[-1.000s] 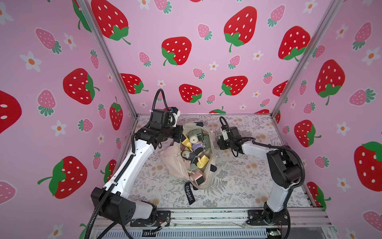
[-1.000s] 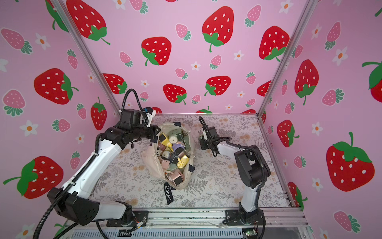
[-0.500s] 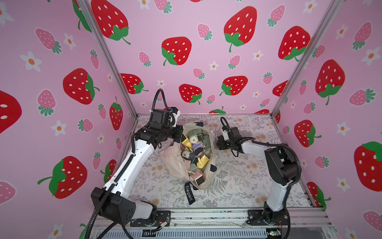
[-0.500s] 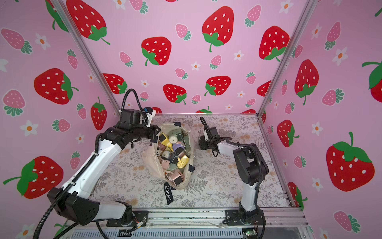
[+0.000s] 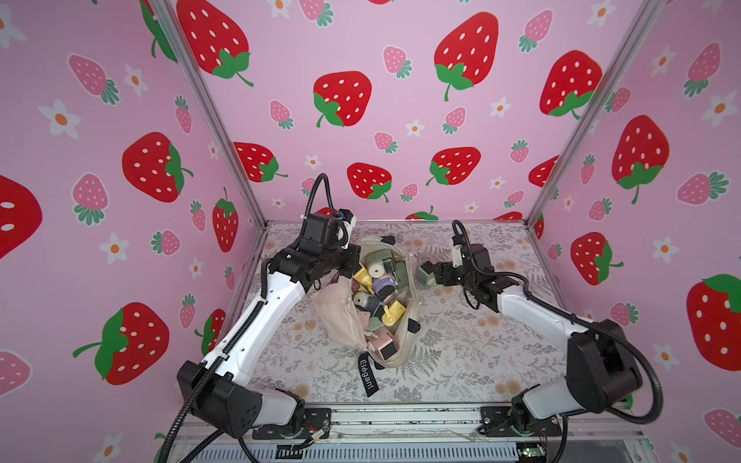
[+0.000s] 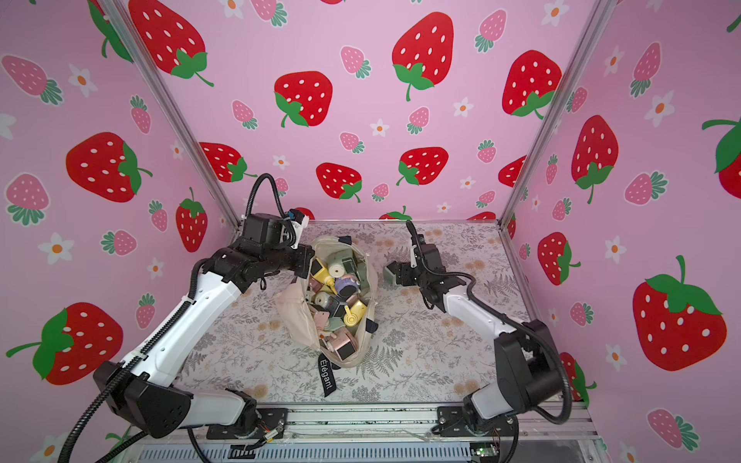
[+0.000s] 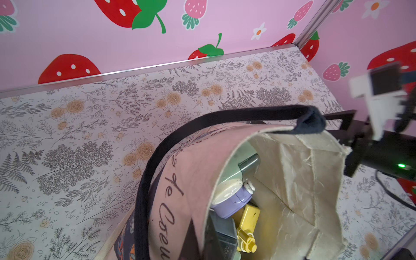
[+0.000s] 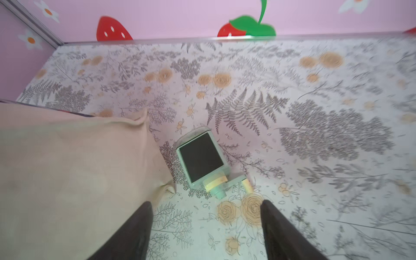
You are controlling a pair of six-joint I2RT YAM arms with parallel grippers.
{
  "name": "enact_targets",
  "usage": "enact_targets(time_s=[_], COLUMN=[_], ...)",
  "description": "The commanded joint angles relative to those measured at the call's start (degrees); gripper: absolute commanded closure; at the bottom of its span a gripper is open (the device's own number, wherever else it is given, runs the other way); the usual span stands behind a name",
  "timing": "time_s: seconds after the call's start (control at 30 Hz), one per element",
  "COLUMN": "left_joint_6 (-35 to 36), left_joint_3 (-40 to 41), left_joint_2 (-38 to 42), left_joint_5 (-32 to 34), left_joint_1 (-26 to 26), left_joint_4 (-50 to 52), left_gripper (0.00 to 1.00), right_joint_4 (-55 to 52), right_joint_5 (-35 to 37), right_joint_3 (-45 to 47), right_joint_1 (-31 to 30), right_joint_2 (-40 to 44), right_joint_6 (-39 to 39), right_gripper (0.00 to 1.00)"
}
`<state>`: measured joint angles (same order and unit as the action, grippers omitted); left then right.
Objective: Take out the pencil sharpeners from the tote bags
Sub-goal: Place the pencil sharpener at the center of the board, then pick up the pencil sharpener from the canvas bag.
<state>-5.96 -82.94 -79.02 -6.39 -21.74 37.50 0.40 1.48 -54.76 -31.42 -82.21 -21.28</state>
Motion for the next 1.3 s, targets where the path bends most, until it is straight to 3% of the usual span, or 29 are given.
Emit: enact_targets(time_s=[0.0,0.2,0.43,0.63,0.77,0.93,1.17,1.27], left_joint_6=[1.0,0.1,0.3,0.6,0.8,0.9,0.9,1.0], left_joint_3=[-0.3,1.1,2.4,2.4,3.0,2.3,2.3,2.2], left_joint_2=[0.8,2.9,2.5,3.4,3.8,3.2,3.6,3.6], left_joint_5=[4.0,5.0,4.2,5.2,5.3,5.1,5.2,6.4], left_joint_1=[-0.4,-1.0,-1.8,-1.7,-1.7,-1.7,-1.6,-1.9], left_joint_4=[-1.2,-2.2,-2.6,-2.2,-2.7,-2.0,-1.9,-1.5], left_gripper=[1.0,1.0,1.0,1.0,1.0,1.0,1.0,1.0], right_joint_4=[2.0,5.9,7.0,0.5,-5.4,-5.4,-6.7,-3.7], right_joint_5=[2.2,5.1,5.3,2.7,7.1,19.7,22.8,18.6], right_joint_3=[1.7,2.8,0.7,-6.1,-11.5,-12.0,-12.6,-10.2], right_joint_1=[-4.3,-17.9,-31.1,-31.9,-31.9,-31.5,-29.7,-27.6], right_joint_2=[7.0,13.7,9.8,-1.6,-7.3,-8.8,-10.2,-8.5], right_joint_6=[1.5,14.2,27.9,25.1,22.2,19.5,16.3,11.5], right_gripper=[0.26,0.27,0.27,0.26,0.25,0.24,0.18,0.17])
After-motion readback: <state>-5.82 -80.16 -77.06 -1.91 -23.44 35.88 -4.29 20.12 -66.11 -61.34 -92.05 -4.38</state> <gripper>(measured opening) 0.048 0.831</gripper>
